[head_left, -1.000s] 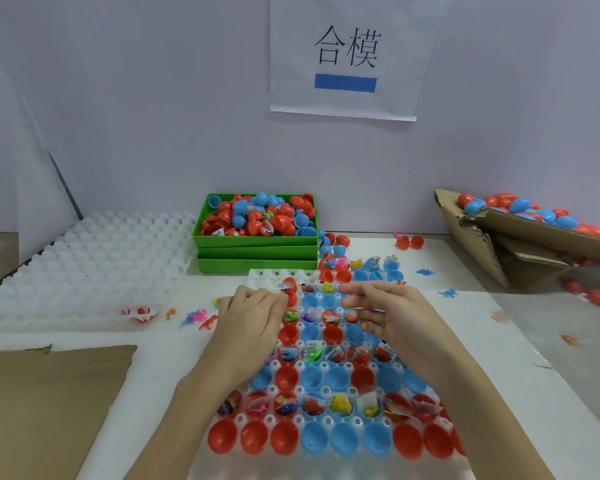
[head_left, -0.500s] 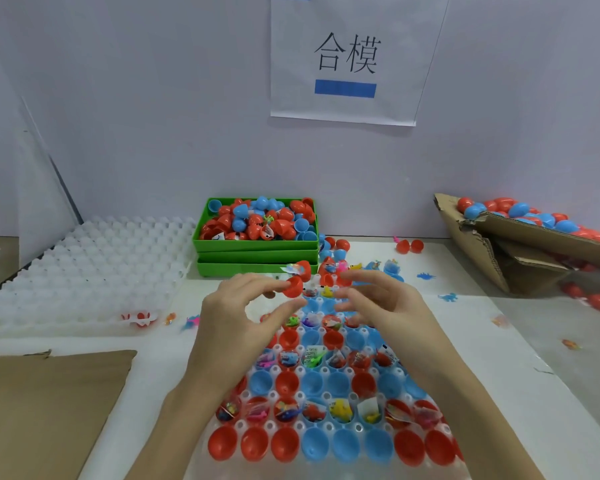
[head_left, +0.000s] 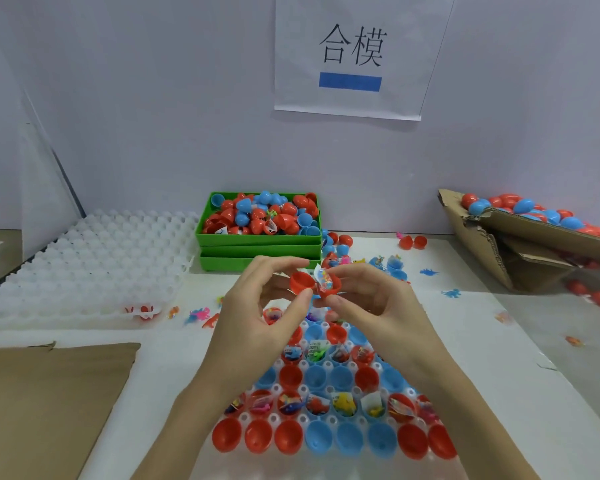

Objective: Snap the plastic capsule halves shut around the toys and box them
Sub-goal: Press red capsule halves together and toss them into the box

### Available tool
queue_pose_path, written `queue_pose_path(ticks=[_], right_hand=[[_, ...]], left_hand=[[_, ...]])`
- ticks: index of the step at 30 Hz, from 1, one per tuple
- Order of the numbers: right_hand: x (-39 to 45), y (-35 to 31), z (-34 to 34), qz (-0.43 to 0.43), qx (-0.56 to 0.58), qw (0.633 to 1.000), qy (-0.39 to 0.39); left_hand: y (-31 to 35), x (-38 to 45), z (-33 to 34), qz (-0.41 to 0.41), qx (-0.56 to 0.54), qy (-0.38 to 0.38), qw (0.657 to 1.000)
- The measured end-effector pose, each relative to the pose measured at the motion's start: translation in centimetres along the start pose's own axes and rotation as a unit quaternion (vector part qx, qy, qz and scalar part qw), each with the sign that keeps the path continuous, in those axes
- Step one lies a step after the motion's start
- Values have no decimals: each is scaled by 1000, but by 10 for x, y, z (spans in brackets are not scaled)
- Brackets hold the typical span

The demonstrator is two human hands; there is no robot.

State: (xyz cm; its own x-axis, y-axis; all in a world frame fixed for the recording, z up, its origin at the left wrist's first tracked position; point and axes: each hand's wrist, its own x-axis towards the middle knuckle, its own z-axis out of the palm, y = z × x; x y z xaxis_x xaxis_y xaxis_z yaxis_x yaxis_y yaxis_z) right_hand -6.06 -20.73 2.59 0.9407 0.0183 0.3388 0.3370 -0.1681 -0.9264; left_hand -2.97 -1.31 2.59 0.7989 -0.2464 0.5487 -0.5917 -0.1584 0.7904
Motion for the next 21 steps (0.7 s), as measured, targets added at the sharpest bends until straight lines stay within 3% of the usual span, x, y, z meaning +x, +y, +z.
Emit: queue_pose_path(ticks=[7, 12, 21], right_hand=[[-1, 3, 8, -85, -127, 987, 58], [-4, 0, 13, -139, -198, 968, 71], [-5, -3, 17, -141, -265, 952, 67]], left_hand=[[-2, 3, -4, 15, 8, -26, 1000], [0, 3, -3, 52, 42, 9, 998], [-3, 1, -1, 50, 50, 3, 998]])
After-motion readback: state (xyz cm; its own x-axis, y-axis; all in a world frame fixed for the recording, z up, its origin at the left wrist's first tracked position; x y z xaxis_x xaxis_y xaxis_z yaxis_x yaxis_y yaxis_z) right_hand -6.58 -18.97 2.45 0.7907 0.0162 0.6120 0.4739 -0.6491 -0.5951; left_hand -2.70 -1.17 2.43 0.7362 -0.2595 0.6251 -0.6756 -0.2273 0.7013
